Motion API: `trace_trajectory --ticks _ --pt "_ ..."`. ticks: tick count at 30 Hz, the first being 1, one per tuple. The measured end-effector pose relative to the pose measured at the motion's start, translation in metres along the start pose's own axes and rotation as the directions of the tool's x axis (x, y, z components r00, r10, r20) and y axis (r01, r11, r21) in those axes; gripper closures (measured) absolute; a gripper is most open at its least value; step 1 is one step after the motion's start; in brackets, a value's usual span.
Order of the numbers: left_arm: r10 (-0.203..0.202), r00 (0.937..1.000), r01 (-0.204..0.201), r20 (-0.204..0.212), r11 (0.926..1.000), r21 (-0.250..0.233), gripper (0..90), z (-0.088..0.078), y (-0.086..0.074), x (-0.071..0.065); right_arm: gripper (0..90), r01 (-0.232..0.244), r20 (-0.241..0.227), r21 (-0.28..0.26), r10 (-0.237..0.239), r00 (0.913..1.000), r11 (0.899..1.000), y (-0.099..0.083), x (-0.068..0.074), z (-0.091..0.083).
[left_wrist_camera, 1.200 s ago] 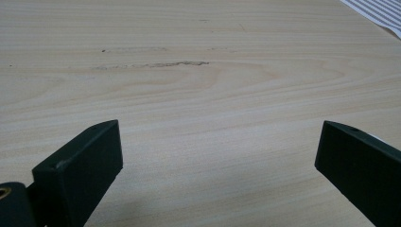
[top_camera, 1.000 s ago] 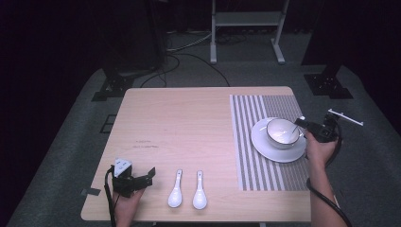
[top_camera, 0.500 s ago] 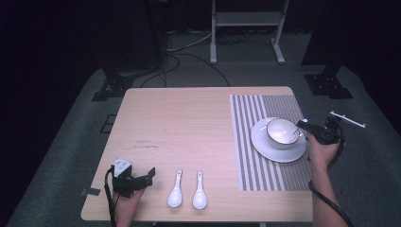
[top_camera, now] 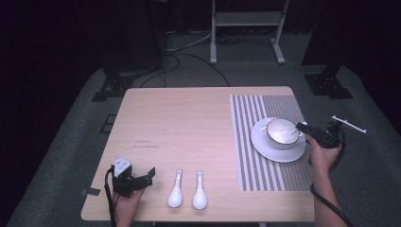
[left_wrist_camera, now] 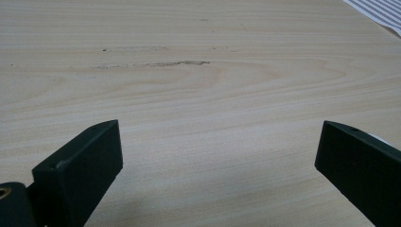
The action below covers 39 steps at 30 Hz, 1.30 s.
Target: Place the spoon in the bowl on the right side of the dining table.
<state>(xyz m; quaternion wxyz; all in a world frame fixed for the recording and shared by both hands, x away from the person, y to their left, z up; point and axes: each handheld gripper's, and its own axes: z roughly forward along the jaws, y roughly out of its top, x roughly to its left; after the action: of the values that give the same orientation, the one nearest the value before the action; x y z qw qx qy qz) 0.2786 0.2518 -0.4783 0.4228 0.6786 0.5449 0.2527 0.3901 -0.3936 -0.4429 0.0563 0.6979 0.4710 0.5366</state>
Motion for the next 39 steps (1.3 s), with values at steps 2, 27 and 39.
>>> trace_trajectory --ticks 2,27,39 --pt "-0.002 1.0000 0.002 0.000 1.0000 0.000 0.2 0.000 0.000 0.000 64.9 -0.003 -0.009 -0.002 0.003 1.0000 1.000 0.000 0.000 -0.001" --pt "0.001 1.0000 -0.001 -0.006 1.0000 0.000 0.2 0.000 0.000 0.000 60.4 -0.058 -0.134 -0.027 0.053 0.9896 0.998 -0.011 -0.016 -0.021" --pt "0.007 1.0000 -0.007 -0.006 1.0000 -0.001 0.2 0.000 0.000 -0.001 58.5 -0.049 -0.205 -0.013 0.046 0.9777 0.999 -0.022 -0.011 -0.028"
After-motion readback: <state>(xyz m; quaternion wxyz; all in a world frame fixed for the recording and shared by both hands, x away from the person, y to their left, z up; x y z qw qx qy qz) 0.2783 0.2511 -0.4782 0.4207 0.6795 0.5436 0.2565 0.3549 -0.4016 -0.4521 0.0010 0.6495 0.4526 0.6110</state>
